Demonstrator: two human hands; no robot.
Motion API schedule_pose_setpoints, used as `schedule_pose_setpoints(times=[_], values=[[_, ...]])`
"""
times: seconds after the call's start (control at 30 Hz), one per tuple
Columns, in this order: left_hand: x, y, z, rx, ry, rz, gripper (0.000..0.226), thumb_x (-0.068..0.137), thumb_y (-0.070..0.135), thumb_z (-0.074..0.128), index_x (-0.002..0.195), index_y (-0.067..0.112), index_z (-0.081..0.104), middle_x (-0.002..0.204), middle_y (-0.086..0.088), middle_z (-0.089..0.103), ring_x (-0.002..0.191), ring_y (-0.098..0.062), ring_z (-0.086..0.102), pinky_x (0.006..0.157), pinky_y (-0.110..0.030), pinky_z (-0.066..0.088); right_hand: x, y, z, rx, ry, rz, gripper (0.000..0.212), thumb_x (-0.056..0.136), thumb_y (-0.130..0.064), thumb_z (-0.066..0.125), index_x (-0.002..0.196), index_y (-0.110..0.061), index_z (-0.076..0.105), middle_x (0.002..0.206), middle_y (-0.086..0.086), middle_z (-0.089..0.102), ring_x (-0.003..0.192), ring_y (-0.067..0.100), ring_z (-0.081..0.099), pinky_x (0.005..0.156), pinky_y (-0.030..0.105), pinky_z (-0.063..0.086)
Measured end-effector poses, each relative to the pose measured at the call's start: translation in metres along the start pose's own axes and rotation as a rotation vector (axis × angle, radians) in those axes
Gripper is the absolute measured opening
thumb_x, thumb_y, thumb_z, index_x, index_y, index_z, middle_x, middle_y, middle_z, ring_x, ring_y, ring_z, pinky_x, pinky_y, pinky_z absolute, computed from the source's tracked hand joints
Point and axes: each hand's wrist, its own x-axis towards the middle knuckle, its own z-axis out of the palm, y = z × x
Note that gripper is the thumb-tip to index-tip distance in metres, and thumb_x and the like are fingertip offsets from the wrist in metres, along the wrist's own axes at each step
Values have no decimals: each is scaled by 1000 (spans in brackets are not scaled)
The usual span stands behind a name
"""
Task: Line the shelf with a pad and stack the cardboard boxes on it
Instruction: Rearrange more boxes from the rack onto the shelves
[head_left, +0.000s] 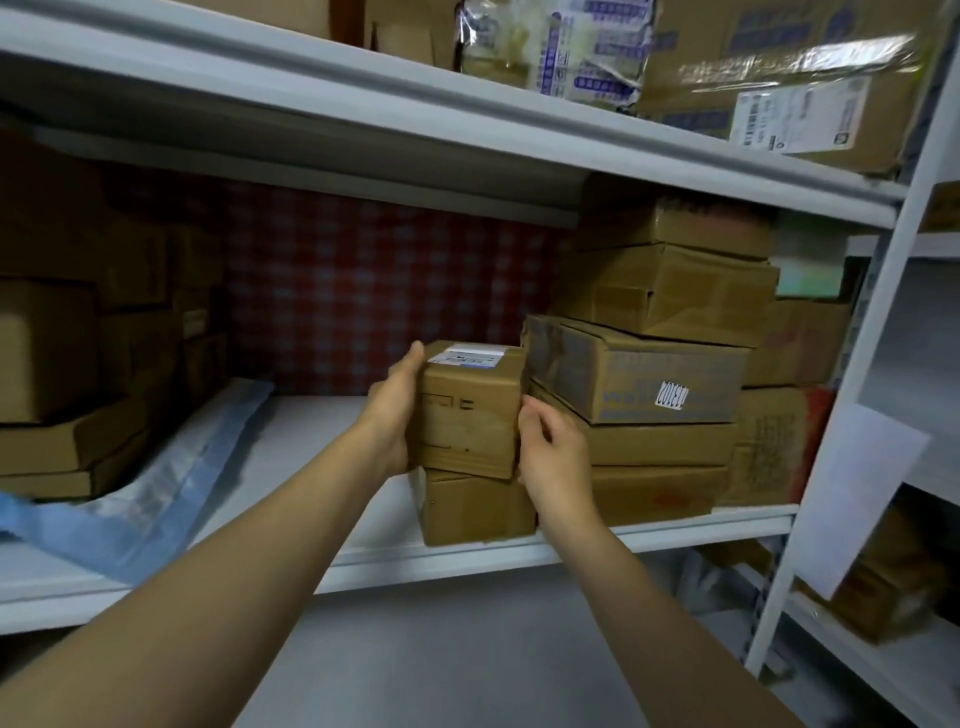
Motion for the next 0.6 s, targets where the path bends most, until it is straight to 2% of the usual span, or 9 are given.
schedule_pose_setpoints(times=[0.07,0.13,0.2,0.27,0.33,0.4,0.5,0.6], values=[[-9,5,-8,-23,101,-33,69,66,64,68,125,29,60,103,-7,76,86,-30,74,62,-47,59,1,-4,0,38,-66,-10,25,99,-41,44,113,-37,66,110,-8,64,92,9,61,84,35,56],[-9,4,-23,-79,180,-20,63,62,59,64,119,30,64,103,-4,76,87,-28,73,62,-47,58,1,-5,1,12,-90,-39,24,102,-35,43,106,-35,66,103,-7,65,83,9,60,74,28,51],[-4,2,-36,-160,257,79,65,56,61,59,113,29,68,106,-4,75,91,-27,73,72,-49,59,4,1,3,-155,-19,-58,24,101,-33,44,108,-30,67,112,-4,65,100,14,61,81,28,48],[-10,2,-44,-176,392,211,62,63,60,53,111,24,68,107,-3,74,92,-22,71,79,-41,58,4,8,6,-411,36,13,29,99,-34,46,122,-25,62,129,1,56,118,21,52,90,33,46],[-20,3,-49,-160,540,336,52,78,54,49,117,20,61,106,0,66,90,-17,64,80,-36,52,0,15,10,-622,12,82,41,98,-38,46,135,-20,52,138,6,47,129,26,42,100,40,41],[-24,0,-55,-152,642,396,53,78,55,47,121,24,54,111,-1,62,97,-21,60,90,-41,50,-5,17,15,-766,-32,91,51,98,-45,45,140,-17,45,142,8,44,132,28,37,104,43,36],[-29,-4,-64,-111,776,440,66,69,62,44,125,27,50,124,-5,58,115,-30,53,101,-52,44,-8,18,23,-773,-66,128,63,95,-52,46,144,-13,39,144,11,41,134,30,36,105,45,37],[-33,-11,-73,37,895,476,55,78,54,46,123,23,49,132,-9,51,126,-32,43,103,-56,38,-6,17,27,-660,-100,255,68,92,-53,51,143,-9,38,146,14,38,134,33,37,102,45,40]])
